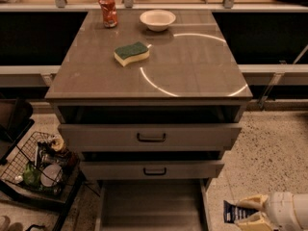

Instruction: Place rxbar blueberry into bottom drawer

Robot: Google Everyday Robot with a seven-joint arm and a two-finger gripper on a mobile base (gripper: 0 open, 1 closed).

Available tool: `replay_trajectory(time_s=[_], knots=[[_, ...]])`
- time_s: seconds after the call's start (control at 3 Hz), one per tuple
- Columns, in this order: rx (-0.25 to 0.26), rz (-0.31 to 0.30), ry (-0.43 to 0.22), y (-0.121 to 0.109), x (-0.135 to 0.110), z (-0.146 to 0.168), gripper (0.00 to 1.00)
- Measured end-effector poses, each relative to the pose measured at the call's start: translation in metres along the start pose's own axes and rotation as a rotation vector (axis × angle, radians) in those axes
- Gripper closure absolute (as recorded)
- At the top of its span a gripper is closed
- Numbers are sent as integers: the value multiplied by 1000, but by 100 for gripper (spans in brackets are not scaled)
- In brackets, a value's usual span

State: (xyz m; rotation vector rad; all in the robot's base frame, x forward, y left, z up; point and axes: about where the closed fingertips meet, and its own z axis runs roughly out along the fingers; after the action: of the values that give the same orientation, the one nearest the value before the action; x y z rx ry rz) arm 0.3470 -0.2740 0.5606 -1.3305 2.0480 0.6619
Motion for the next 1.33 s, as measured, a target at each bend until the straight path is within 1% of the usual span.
replay_trajectory(time_s=[0.33,0.67,1.0,1.33], knots=[[3,44,36,0,44,38,100],[4,47,38,-1,45,41,100],[18,80,67,-20,50,85,100],[4,89,24,-49,48,159,100]])
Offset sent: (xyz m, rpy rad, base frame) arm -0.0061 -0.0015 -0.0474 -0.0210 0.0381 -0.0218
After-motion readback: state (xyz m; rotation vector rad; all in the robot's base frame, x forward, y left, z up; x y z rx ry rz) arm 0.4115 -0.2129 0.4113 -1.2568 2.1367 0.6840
